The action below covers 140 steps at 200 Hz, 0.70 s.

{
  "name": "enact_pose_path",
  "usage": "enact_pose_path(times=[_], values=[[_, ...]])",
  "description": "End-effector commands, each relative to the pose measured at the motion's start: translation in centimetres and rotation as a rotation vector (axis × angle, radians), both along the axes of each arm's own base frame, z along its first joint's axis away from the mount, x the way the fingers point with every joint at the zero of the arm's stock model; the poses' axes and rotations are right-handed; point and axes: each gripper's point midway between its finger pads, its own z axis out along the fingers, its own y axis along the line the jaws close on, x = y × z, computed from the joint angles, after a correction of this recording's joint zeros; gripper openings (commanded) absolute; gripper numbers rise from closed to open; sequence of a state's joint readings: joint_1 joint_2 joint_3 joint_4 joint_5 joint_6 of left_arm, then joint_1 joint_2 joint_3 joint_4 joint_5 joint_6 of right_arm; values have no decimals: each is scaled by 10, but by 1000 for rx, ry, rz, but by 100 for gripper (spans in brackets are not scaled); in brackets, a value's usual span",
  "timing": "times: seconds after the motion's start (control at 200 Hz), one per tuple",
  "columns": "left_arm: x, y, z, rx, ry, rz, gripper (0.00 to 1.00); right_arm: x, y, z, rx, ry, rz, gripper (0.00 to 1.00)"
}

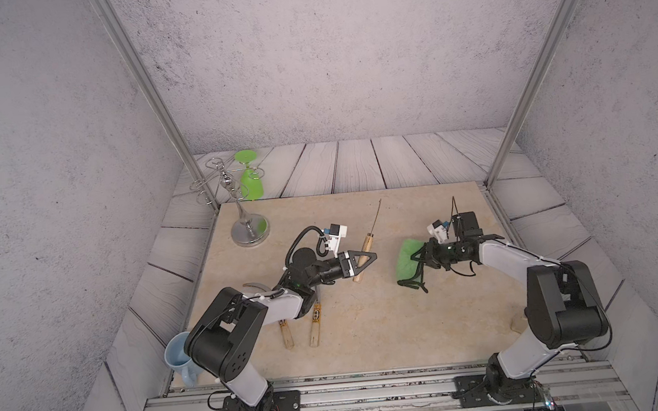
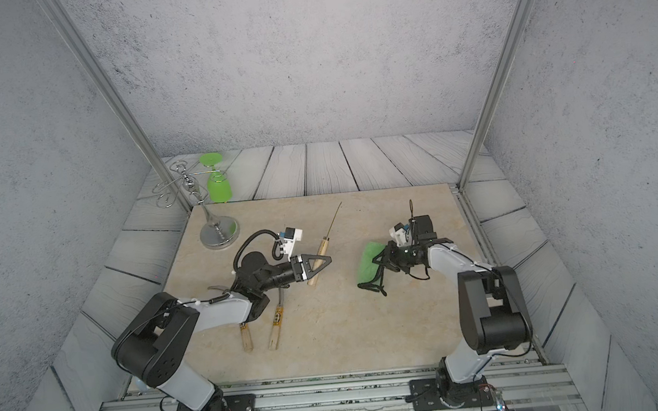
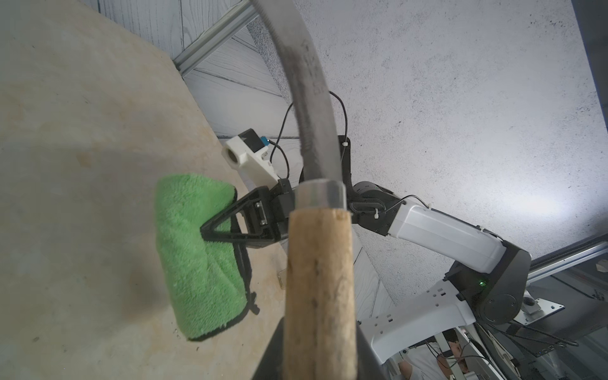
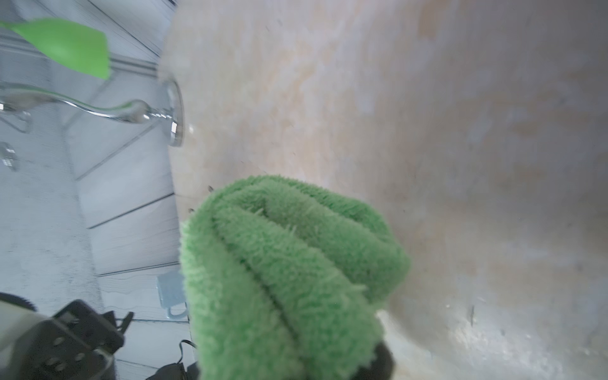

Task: Wipe small sickles with rags
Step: Pick up the rag from the center of the board, then wipe the small sickle.

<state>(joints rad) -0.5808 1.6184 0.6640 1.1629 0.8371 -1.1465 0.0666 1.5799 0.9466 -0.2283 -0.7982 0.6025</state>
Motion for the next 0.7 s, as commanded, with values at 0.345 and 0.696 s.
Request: enact_pose_path(times=[0.345,0.696], values=[[-41,-25,41,-75,-92,-109,0,67,-8,151,486,-321,-95,14],[-41,-25,50,-79,-110,-99,0,84,-24,181,703,-374,-140,15]])
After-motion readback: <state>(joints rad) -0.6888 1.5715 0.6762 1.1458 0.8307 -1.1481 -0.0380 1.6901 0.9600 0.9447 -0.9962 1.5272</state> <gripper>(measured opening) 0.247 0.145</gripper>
